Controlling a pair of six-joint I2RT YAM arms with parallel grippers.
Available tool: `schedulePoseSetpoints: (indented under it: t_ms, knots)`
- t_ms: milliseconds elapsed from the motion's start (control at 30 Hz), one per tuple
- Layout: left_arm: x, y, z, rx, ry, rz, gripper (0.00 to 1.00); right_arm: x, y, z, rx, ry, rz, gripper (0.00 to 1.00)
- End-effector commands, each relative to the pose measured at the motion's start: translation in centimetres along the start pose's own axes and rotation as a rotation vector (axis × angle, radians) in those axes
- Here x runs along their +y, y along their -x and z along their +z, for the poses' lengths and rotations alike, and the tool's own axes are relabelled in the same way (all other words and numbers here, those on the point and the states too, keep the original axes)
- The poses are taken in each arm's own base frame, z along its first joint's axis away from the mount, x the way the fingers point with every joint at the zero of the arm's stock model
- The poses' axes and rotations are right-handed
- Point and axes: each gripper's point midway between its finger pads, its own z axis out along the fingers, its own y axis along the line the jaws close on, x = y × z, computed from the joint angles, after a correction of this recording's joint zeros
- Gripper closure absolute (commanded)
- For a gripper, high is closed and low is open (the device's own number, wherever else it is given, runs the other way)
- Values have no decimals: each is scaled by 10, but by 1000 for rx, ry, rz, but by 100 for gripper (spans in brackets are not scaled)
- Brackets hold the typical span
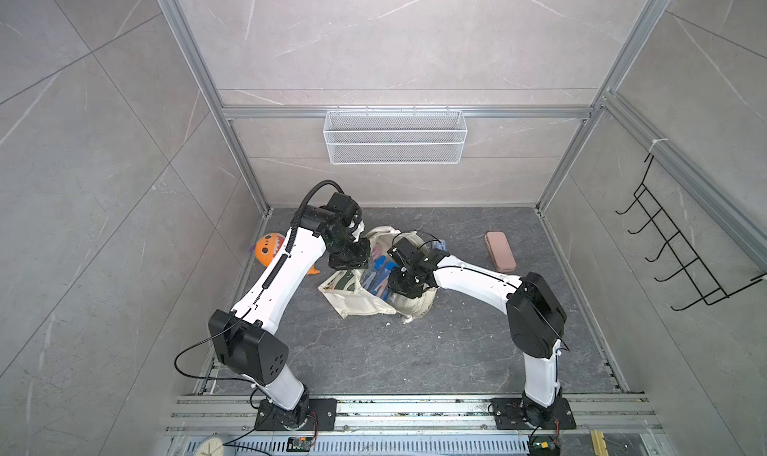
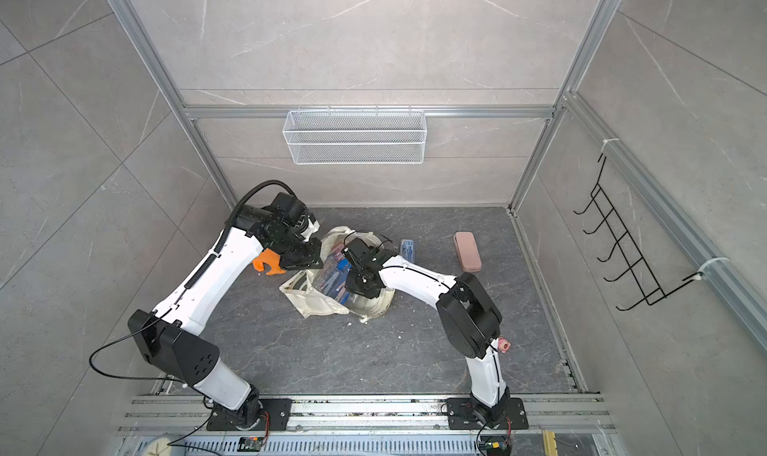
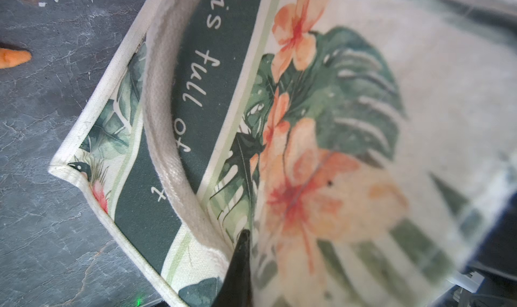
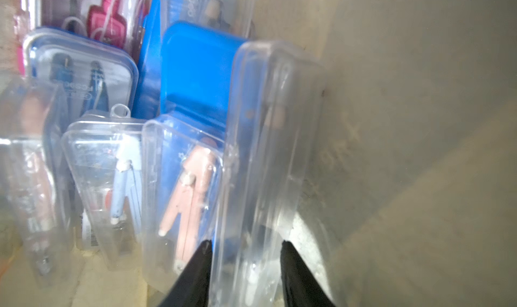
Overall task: Take out the compass set from the canvas bag
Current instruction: Pick up the compass set from the canvas bag.
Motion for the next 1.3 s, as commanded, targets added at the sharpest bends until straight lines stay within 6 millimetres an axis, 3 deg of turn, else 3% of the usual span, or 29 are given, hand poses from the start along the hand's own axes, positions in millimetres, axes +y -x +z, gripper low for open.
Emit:
schedulePoseSetpoints:
  t_ms: [0, 333, 567, 767, 1000, 1267]
  knots:
    - [-12, -5, -19, -34, -54, 9, 100, 9, 15, -17, -61, 61, 6, 62]
    - [-12, -2, -17, -34, -54, -1, 100, 6, 15, -29, -65, 75, 1, 80]
    - [-13, 2, -16, -42, -55, -5, 100, 14, 17, -46, -70, 100, -45, 85]
    - [-14, 6, -14, -49, -58, -5, 100, 26, 15, -74, -69, 165, -102, 88]
    - [-15, 10, -10, -51, -66, 0, 100, 27, 11, -110, -85, 183, -194, 89]
    - [-19, 16, -5, -59, -81, 7, 100, 21, 27, -161, -120, 217, -298, 91]
